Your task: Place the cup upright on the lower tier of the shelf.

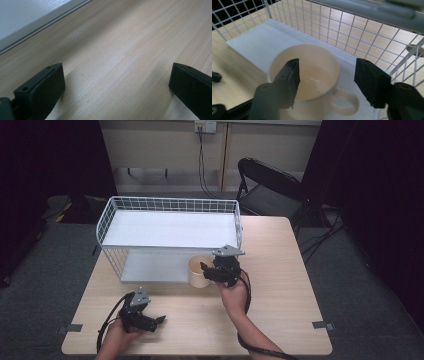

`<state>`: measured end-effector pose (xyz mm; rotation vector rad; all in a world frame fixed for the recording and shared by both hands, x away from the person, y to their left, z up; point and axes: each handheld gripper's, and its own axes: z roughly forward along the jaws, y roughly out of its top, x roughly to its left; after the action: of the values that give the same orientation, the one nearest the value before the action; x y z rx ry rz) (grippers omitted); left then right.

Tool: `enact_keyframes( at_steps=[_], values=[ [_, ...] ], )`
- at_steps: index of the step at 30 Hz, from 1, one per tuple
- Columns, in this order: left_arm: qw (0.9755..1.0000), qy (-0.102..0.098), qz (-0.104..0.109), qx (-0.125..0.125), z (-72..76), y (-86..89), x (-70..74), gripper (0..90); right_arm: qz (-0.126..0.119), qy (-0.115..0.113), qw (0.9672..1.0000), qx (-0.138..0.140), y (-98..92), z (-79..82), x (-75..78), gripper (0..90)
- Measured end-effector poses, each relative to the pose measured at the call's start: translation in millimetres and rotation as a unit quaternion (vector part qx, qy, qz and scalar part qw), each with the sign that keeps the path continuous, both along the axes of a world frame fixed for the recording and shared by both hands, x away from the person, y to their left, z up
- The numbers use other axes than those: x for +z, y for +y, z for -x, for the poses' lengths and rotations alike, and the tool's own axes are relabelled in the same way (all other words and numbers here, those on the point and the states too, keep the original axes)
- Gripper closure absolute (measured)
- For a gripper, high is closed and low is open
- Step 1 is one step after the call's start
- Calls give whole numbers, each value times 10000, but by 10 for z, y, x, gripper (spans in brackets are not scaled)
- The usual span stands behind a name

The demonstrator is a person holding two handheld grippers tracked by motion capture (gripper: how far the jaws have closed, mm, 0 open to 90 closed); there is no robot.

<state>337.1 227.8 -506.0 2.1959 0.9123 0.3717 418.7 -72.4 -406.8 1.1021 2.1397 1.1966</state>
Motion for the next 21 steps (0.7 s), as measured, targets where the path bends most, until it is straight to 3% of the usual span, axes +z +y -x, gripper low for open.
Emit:
enact_keyframes(
  at_steps=[7, 9, 12, 21],
  values=[
    [10000, 0, 0, 1, 0, 0, 0, 0, -191, 56, 9997, 137, -80, 113, 75, 233],
    [10000, 0, -2, 0, 0, 0, 0, 0, -247, 174, 9994, 189, -105, 154, 71, 196],
    [10000, 0, -1, 1, 0, 0, 0, 0, -213, 157, 9992, 283, -155, 259, 32, 182],
    [10000, -1, -3, 0, 0, 0, 0, 0, -232, 272, 9986, 385, -135, 326, -140, 175]
  ],
)
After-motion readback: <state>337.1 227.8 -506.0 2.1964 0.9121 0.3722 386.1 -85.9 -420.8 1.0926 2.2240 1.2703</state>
